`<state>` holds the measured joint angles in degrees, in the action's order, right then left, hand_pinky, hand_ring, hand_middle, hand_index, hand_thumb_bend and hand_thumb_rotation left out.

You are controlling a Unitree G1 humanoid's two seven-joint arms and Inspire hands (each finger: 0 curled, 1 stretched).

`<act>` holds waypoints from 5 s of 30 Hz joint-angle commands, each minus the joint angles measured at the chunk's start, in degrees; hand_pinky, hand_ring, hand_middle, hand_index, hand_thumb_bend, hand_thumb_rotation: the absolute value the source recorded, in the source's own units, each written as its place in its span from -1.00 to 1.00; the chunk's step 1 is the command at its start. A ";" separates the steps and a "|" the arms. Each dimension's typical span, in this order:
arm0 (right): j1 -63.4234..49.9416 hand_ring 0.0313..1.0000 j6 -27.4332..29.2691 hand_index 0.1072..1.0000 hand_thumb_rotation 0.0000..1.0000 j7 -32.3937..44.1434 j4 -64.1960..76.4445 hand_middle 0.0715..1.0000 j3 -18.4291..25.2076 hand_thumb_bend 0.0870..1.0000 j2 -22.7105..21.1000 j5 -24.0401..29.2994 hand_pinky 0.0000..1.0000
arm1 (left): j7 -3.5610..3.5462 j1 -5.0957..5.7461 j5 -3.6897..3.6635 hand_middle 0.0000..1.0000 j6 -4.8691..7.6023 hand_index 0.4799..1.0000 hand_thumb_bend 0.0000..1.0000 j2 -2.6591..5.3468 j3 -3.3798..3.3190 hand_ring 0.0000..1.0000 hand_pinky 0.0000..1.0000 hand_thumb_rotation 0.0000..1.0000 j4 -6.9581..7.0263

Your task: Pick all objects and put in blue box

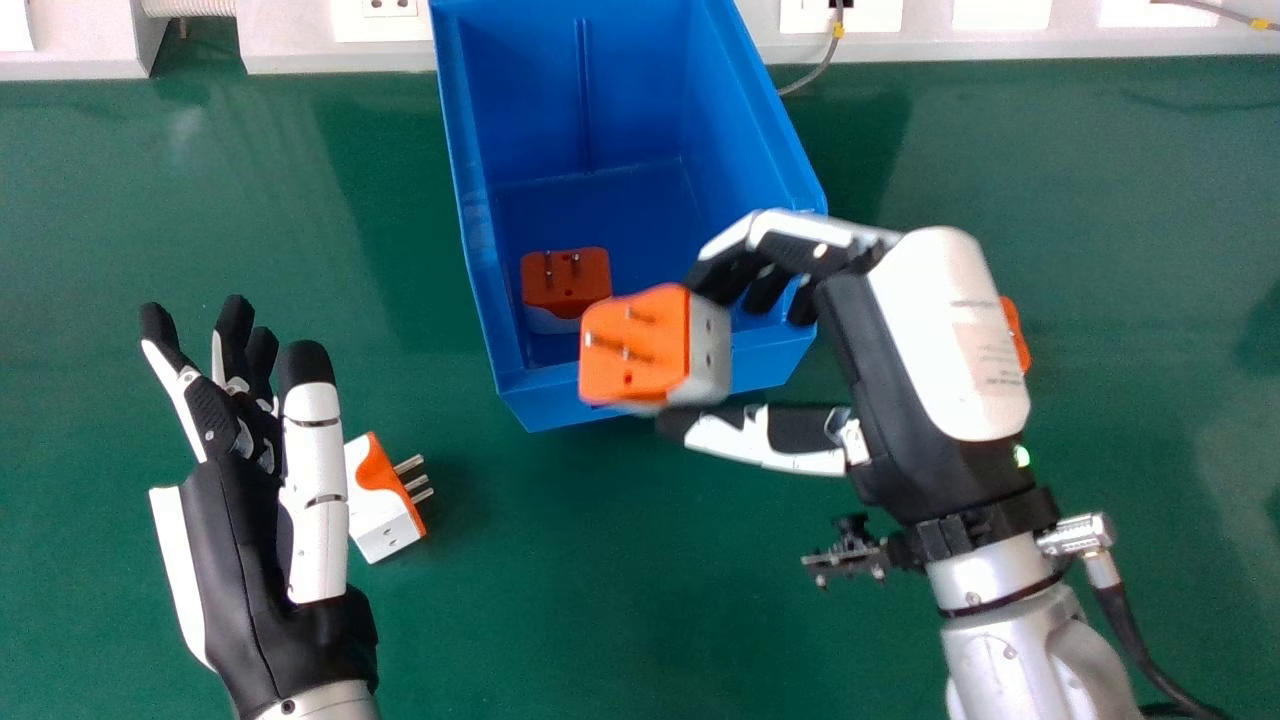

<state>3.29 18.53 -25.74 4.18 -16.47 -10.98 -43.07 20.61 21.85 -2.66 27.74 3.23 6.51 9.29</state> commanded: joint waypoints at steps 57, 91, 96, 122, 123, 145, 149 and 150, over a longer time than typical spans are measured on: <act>33.48 -0.10 0.98 -0.07 -1.00 -16.07 -40.82 0.02 -6.53 -0.10 2.42 -4.13 -0.28 | 0.79 -2.03 0.70 0.93 0.63 0.82 0.11 4.44 0.58 0.91 0.83 0.42 1.08; 6.17 0.11 -10.45 0.07 -0.96 -16.56 -13.41 0.04 10.70 0.18 -3.35 0.57 -0.06 | -0.79 -0.15 -0.61 0.96 0.31 0.87 0.12 4.53 1.50 0.94 0.88 0.42 1.85; 8.60 0.21 -23.62 0.48 -0.91 3.33 -11.84 0.52 8.99 0.57 -5.97 -0.59 -0.03 | -0.64 -0.35 -0.65 0.95 0.05 0.86 0.14 4.60 1.42 0.94 0.86 0.42 1.80; 20.56 0.71 -33.68 0.58 -0.66 21.01 -26.31 0.82 -0.62 0.79 -9.95 -1.71 0.33 | -0.63 -1.95 -0.79 0.96 -0.47 0.90 0.14 4.33 0.96 0.93 0.86 0.41 1.87; 20.40 0.70 -33.52 0.57 -0.69 20.65 -26.00 0.82 -0.45 0.77 -9.96 -1.58 0.34 | -0.59 -2.01 -0.81 0.96 -0.63 0.90 0.14 4.37 0.94 0.93 0.86 0.41 1.97; 13.50 0.65 -29.58 0.53 -0.59 8.31 -12.70 0.72 4.71 0.76 -11.66 -2.99 0.52 | -0.04 -2.02 -0.33 0.95 -0.85 0.87 0.14 4.54 1.05 0.93 0.85 0.41 2.13; 14.99 0.68 -29.17 0.54 -0.58 5.51 -16.52 0.73 4.40 0.76 -11.76 -3.02 0.55 | 0.13 -2.05 -0.31 0.95 -0.74 0.86 0.13 4.72 1.09 0.93 0.85 0.41 2.00; 15.45 0.74 -29.25 0.57 -0.55 5.29 -17.41 0.77 4.28 0.76 -11.79 -3.05 0.63 | 0.07 -2.02 -0.40 0.94 -0.73 0.85 0.13 4.70 1.13 0.92 0.85 0.40 2.02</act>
<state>16.90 -11.11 -18.86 -12.69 -12.65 -22.46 -45.49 20.32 21.28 -3.41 26.57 3.12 7.53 10.34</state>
